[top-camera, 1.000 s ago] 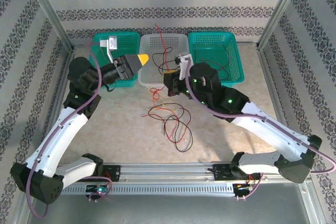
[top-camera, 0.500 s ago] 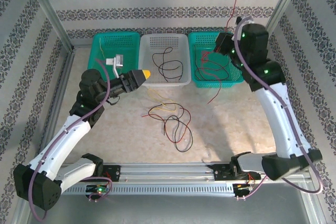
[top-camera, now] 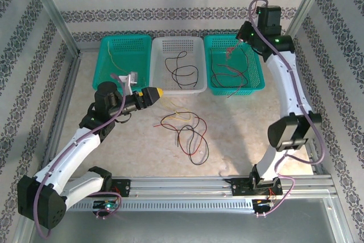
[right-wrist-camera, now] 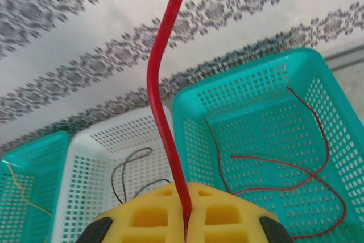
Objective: Untangle the cables
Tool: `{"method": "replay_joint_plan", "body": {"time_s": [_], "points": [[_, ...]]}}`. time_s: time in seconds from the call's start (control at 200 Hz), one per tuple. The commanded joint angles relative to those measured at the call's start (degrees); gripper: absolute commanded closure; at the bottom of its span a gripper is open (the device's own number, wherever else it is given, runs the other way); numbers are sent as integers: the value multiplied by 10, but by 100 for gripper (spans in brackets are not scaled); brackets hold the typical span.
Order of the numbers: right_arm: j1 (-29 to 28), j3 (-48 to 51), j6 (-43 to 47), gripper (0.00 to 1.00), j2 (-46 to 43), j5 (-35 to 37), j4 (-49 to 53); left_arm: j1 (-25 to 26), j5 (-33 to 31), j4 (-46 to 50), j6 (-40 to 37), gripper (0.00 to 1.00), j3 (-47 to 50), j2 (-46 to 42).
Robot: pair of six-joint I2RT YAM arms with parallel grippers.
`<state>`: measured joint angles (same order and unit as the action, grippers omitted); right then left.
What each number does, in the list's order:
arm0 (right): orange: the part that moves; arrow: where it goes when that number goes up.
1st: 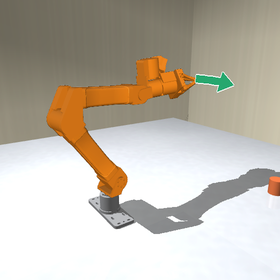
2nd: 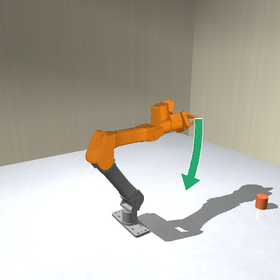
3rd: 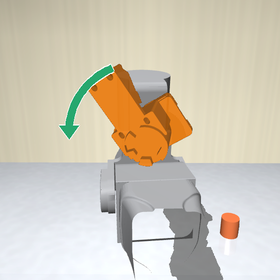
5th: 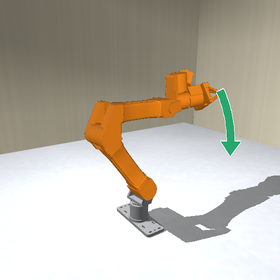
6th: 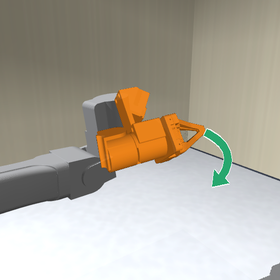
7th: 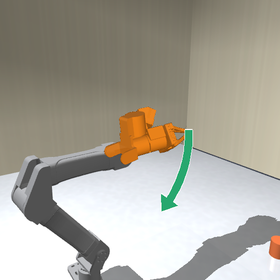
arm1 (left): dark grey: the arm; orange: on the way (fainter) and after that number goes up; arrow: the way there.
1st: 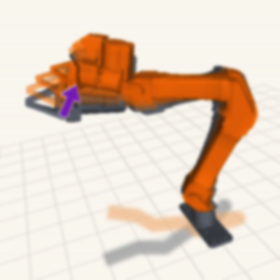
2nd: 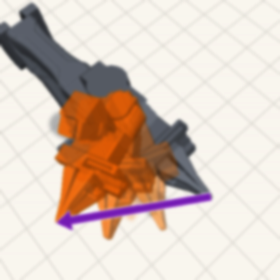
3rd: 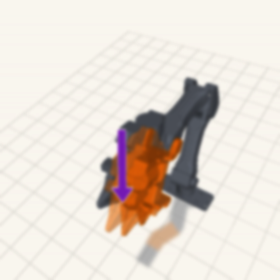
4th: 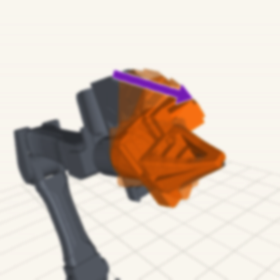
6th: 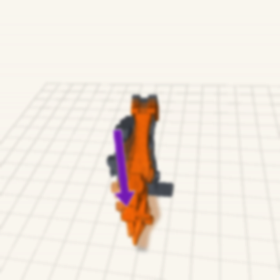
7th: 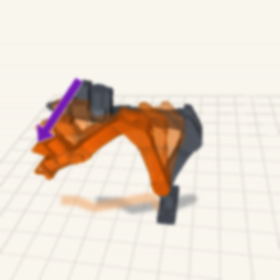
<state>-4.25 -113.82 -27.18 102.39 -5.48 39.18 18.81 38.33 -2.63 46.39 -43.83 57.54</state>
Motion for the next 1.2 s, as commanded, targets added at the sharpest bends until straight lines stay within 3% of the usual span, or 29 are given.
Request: {"method": "replay_joint_plan", "body": {"time_s": [0.0, 0.175, 0.38, 0.55, 0.695, 0.715, 0.74, 0.904, 1.194], "points": [[0, -23, 17, 78, 9, -1, 36, 7, -11, 56, -53, 17, -21, -9], [-3, 30, 22, 56, -25, 3, 28, 7, -19, 79, -67, 19, -26, -5], [-60, 146, 41, 56, -138, 37, 13, 8, -31, 96, -79, 23, -34, 0], [-179, 322, 28, 49, -270, 87, -34, 7, -39, 116, -92, 25, -40, 7], [-281, 447, -14, 44, -331, 122, -49, 8, -27, 113, -89, 26, -38, 14], [-293, 462, -24, 34, -336, 128, -52, 9, -26, 112, -89, 26, -37, 14], [-304, 486, -35, 30, -340, 130, -54, 10, -24, 111, -88, 26, -36, 15], [-373, 561, -92, 33, -320, 144, -50, 18, -26, 113, -89, 26, -23, 23], [-400, 586, -172, 39, -220, 140, -15, 20, -48, 130, -88, 28, -16, 40]]}}
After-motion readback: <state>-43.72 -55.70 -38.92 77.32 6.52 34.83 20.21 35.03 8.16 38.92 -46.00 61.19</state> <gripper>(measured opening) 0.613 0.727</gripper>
